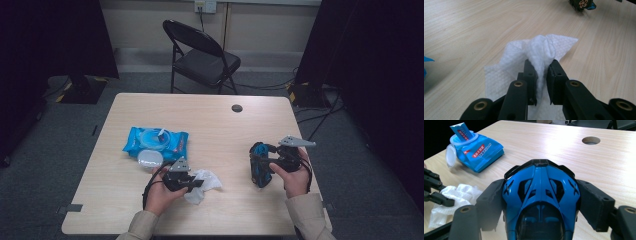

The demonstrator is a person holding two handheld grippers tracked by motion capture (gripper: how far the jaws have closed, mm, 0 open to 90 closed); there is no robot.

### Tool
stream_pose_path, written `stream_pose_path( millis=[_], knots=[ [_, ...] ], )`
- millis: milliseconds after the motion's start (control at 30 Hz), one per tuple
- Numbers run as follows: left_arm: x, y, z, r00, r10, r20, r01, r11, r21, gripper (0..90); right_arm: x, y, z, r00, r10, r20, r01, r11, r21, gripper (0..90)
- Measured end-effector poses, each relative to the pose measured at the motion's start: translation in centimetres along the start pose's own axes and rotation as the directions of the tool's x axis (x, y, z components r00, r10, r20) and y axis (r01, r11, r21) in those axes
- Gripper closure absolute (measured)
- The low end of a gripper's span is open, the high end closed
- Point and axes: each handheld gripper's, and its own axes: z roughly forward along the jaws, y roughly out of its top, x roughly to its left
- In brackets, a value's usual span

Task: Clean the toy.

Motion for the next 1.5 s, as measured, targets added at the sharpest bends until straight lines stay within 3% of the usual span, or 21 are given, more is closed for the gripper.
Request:
stream_pose_path(
  millis=[233, 467, 600, 967, 1500],
  knots=[
    [0.2, -0.2, -0.2, 1.0000, -0.008, 0.002, 0.008, 1.0000, -0.002, 78.5, 0.0, 0.5, 1.4, 0.9999, -0.013, 0.009, 0.013, 0.999, 0.029, 26.6],
    [0.4, -0.4, -0.4, 0.9998, -0.018, 0.000, 0.018, 0.9998, -0.006, 77.4, -0.2, 0.4, 2.3, 0.9998, -0.004, 0.021, 0.004, 1.000, 0.023, 26.6],
    [0.4, -0.4, -0.4, 0.9998, -0.020, -0.006, 0.020, 0.9998, -0.004, 77.3, -0.1, 0.2, 2.8, 0.9985, -0.037, 0.039, 0.036, 0.998, 0.045, 26.6],
    [0.5, -0.4, -0.7, 0.9998, -0.021, -0.004, 0.021, 0.9998, 0.006, 76.3, -0.2, -0.3, 3.7, 0.9971, -0.060, 0.046, 0.056, 0.996, 0.073, 26.5],
    [0.8, -0.2, -0.4, 0.9997, -0.024, -0.008, 0.024, 0.9996, 0.013, 71.9, -1.1, -1.1, 5.3, 0.9976, -0.042, 0.055, 0.037, 0.994, 0.100, 26.5]
  ],
)
